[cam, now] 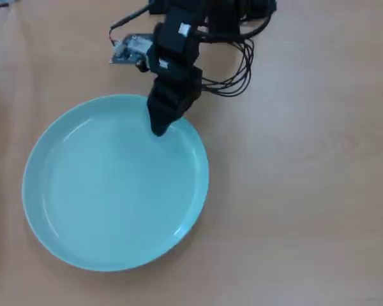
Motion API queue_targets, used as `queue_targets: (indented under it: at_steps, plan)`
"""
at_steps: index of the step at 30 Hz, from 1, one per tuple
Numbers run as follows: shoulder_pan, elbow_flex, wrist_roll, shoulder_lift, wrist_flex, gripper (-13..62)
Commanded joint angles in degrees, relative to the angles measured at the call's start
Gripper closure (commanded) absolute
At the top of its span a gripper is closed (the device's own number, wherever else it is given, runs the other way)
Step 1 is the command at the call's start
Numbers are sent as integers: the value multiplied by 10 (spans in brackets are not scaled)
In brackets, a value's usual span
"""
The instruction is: Move the green bowl from right to left
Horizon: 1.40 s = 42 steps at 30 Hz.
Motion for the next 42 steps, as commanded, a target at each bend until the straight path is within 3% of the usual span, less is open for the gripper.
queue_targets:
  at_steps: [1,4,11,16,31,42]
  plan:
    - [4,-14,-28,0,-22,127]
    - [11,-15,-29,0,-23,185]
    - [11,-14,-29,-4,-42,443]
    - [11,-14,-30,-17,-62,567]
    - [4,-15,-55,-24,-76,572]
    - [-75,-19,-105,-21,-63,572]
